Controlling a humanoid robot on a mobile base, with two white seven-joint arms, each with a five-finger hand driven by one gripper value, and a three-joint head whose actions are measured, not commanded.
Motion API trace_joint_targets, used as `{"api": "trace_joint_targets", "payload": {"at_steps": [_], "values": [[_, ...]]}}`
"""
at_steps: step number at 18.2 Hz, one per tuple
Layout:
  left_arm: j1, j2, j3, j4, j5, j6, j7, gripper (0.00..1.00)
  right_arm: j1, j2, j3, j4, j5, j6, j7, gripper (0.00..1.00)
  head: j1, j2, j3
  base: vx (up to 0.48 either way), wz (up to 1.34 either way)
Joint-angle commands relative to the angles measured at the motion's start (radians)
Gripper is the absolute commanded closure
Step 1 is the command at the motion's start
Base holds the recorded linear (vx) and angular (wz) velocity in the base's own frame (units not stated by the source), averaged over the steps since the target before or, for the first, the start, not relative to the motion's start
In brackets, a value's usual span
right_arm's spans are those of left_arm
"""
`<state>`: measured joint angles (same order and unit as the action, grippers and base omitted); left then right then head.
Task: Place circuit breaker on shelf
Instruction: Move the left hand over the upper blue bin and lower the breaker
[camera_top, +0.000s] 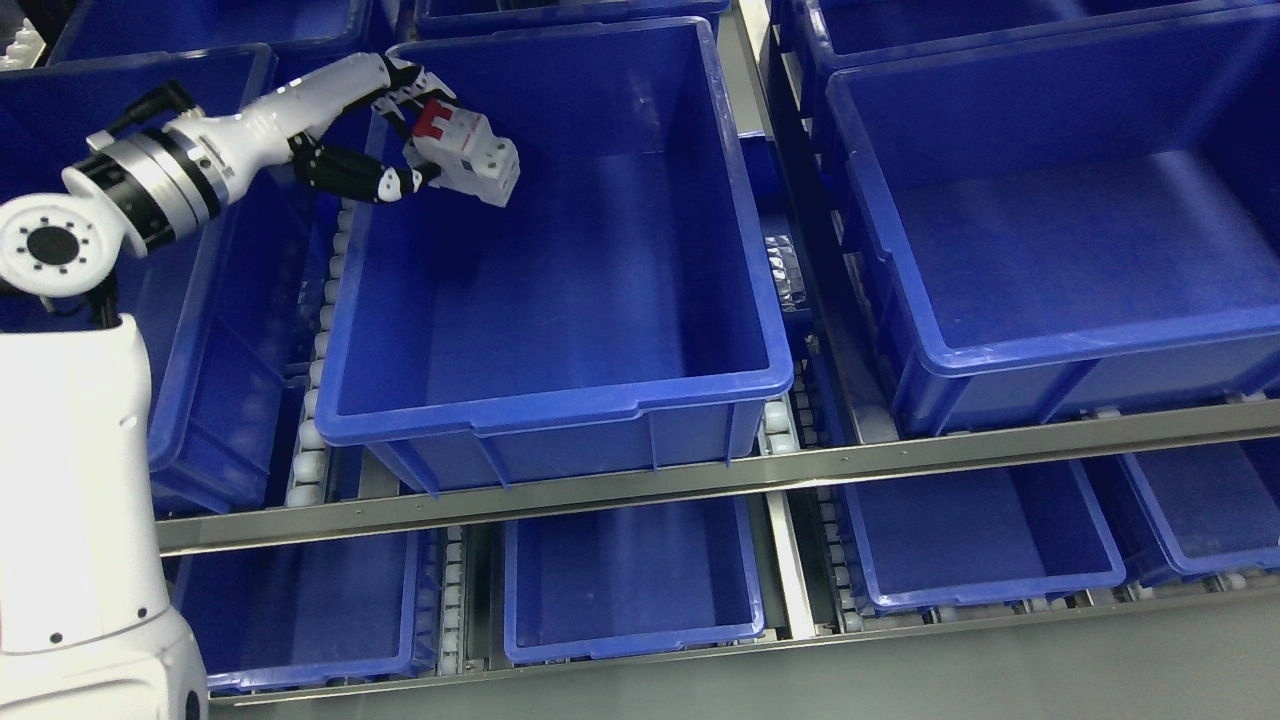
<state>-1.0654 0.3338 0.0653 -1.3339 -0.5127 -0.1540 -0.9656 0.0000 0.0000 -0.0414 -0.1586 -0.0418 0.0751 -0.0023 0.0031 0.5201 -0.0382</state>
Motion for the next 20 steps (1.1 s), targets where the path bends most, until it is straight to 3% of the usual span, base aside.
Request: {"api": "trace_joint_targets", "payload": {"at_steps": [1, 6, 9, 20], "values": [[-0.135, -0.024, -0.107, 0.379, -0.073, -0.028, 0.088, 0.84, 0.017, -0.017, 0.0, -0.001, 0.0, -0.028, -0.001, 0.0, 0.0, 0.0, 0.0, -0.025, -0.08], [-0.215, -0.11, -0.121, 0.64, -0.162, -0.091, 0.333, 0.84, 0.017, -0.017, 0.0, 0.001, 0.0, -0.028, -0.001, 0.0, 0.0, 0.0, 0.0, -0.016, -0.07], [-0.215, -0.16, -0.117, 0.693, -0.167, -0.091, 0.411, 0.83, 0.017, -0.017, 0.0, 0.001, 0.0, -0.028, -0.001, 0.0, 0.0, 0.0, 0.0, -0.002, -0.01], [-0.209, -0.194, -0.099, 0.797, -0.167, -0.09, 0.513, 0.79, 0.017, -0.017, 0.0, 0.001, 0.0, -0.028, -0.001, 0.0, 0.0, 0.0, 0.0, -0.002, 0.0]]}}
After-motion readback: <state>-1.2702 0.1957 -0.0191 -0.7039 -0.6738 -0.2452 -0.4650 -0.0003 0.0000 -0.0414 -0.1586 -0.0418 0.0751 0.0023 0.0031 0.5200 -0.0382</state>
